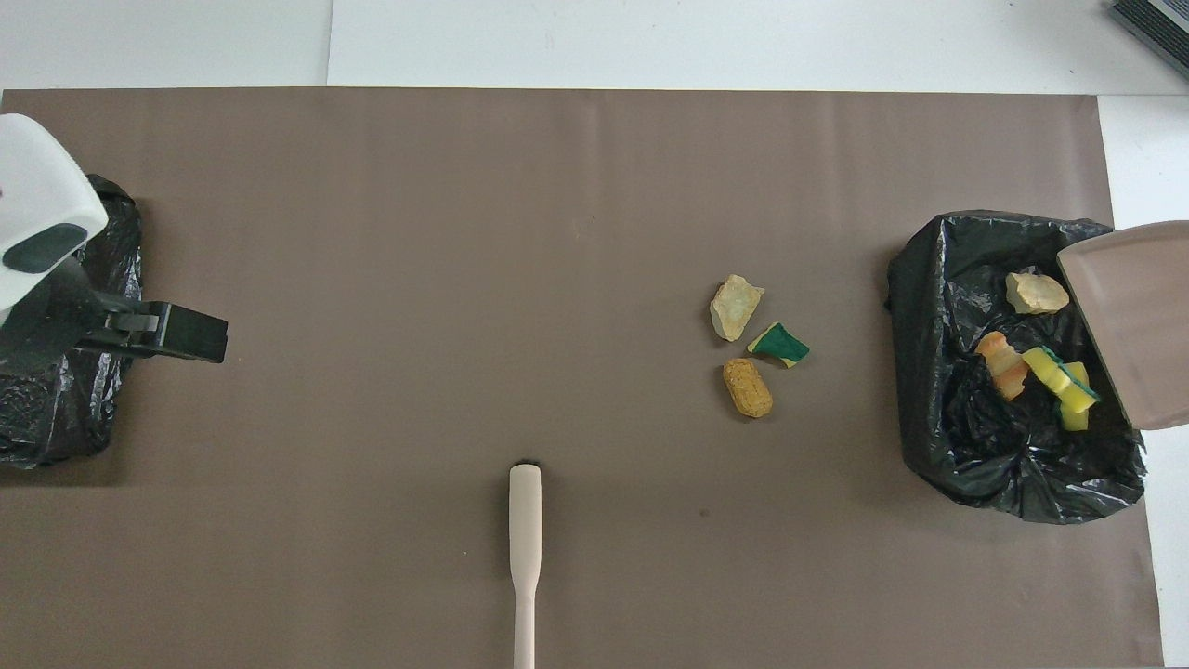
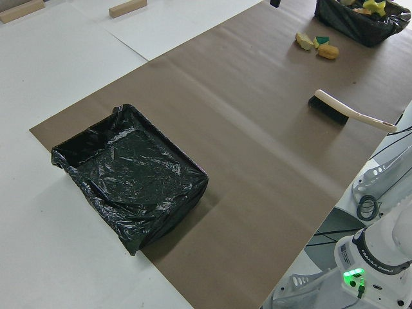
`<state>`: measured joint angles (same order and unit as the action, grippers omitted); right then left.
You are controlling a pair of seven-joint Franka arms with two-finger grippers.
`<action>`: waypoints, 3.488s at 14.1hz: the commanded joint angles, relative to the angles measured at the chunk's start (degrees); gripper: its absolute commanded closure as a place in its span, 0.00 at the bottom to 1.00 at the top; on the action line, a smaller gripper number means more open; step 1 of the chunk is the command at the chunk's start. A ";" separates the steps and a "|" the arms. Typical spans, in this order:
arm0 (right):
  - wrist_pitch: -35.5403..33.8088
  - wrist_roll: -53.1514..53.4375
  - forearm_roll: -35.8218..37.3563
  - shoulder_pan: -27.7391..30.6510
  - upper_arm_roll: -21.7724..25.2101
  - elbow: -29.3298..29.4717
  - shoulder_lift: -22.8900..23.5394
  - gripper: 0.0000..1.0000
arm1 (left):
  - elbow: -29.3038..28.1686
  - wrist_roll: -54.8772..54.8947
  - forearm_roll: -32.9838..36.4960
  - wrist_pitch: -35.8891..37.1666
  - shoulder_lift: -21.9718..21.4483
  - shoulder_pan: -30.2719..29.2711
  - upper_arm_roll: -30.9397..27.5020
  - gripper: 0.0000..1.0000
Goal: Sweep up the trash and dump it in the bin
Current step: 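Tip the dustpan into the bin with the right gripper, then bring the empty dustpan back and set it down with the right gripper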
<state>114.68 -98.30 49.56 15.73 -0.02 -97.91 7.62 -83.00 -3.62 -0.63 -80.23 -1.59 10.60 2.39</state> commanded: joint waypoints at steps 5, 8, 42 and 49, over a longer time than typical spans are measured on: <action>-7.08 4.16 -5.76 0.00 -0.07 3.15 -2.34 1.00 | 1.44 7.66 0.11 3.59 0.27 -6.55 0.34 0.00; -11.22 10.72 -12.36 -0.26 -0.24 5.01 -3.74 1.00 | -0.22 9.58 0.11 2.80 -0.52 -7.79 0.34 0.00; -4.74 141.08 -56.33 -52.81 -1.21 18.36 22.78 1.00 | -0.32 10.12 0.02 2.89 -0.61 -9.02 0.16 0.00; -0.86 139.71 -56.85 -53.62 -1.48 18.19 25.87 1.00 | -0.32 10.12 0.02 2.89 -0.61 -9.02 0.07 0.00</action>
<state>112.86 42.64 -5.80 -38.18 -1.65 -81.33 32.35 -82.74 6.32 -0.66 -78.02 -1.34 2.27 2.07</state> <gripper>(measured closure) 0.674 0.000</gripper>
